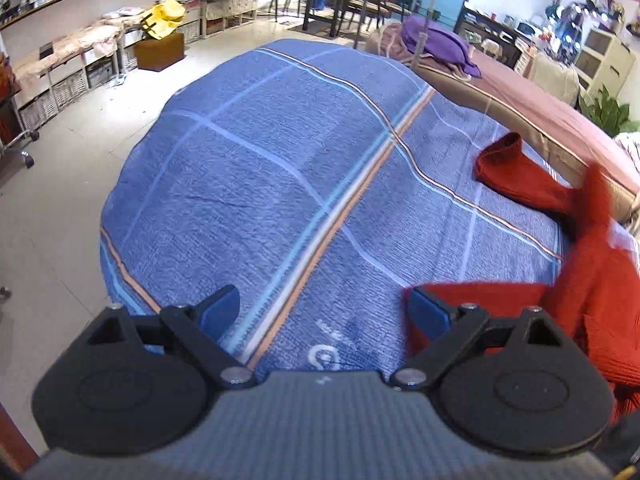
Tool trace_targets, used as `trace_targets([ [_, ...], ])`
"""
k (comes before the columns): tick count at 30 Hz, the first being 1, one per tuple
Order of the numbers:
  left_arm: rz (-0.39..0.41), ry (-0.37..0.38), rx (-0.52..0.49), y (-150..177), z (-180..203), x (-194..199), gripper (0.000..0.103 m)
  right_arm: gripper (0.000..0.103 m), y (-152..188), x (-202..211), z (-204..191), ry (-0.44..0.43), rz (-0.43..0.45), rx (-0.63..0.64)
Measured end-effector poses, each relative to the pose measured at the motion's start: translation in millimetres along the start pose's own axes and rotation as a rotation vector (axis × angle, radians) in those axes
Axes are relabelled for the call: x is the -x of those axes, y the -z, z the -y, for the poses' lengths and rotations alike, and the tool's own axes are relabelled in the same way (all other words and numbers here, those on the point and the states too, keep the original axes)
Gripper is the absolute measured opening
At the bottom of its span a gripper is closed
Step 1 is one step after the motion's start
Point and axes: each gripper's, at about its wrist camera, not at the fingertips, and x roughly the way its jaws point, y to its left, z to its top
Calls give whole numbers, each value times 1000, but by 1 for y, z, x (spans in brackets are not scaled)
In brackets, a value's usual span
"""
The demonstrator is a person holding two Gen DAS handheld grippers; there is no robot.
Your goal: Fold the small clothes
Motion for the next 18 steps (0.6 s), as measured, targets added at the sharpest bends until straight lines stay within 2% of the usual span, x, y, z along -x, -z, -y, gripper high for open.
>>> trace_targets([
  [2, -18, 22, -60, 0, 15, -3, 93, 18, 11, -17, -9, 1, -102, 47],
  [3, -27, 31, -99, 0, 26, -6, 93, 19, 17, -19, -9, -1, -122, 51],
  [5, -43, 49, -173, 6, 46, -13, 93, 19, 25, -14, 6, -10, -128, -25],
  [7, -60, 89, -228, 7, 68, -21, 93, 25, 32, -3, 19, -6, -88, -123],
  [9, -63, 133, -277, 7, 90, -26, 93, 41, 40, 21, 30, 13, -16, -204],
  [10, -61, 148, -304, 5, 101, -28, 93, 43, 45, 36, 32, 35, 35, -224],
  [12, -47, 152, -357, 2, 121, -33, 93, 58, 54, 68, 36, 122, 138, -257],
  [14, -24, 141, -411, -1, 135, -34, 93, 67, 61, 99, 40, 245, 239, -296],
  [17, -11, 166, -437, -5, 143, -35, 95, 72, 83, 143, 45, 486, 383, -368],
  [18, -18, 174, -430, -6, 142, -38, 97, 77, 92, 157, 46, 589, 420, -395],
])
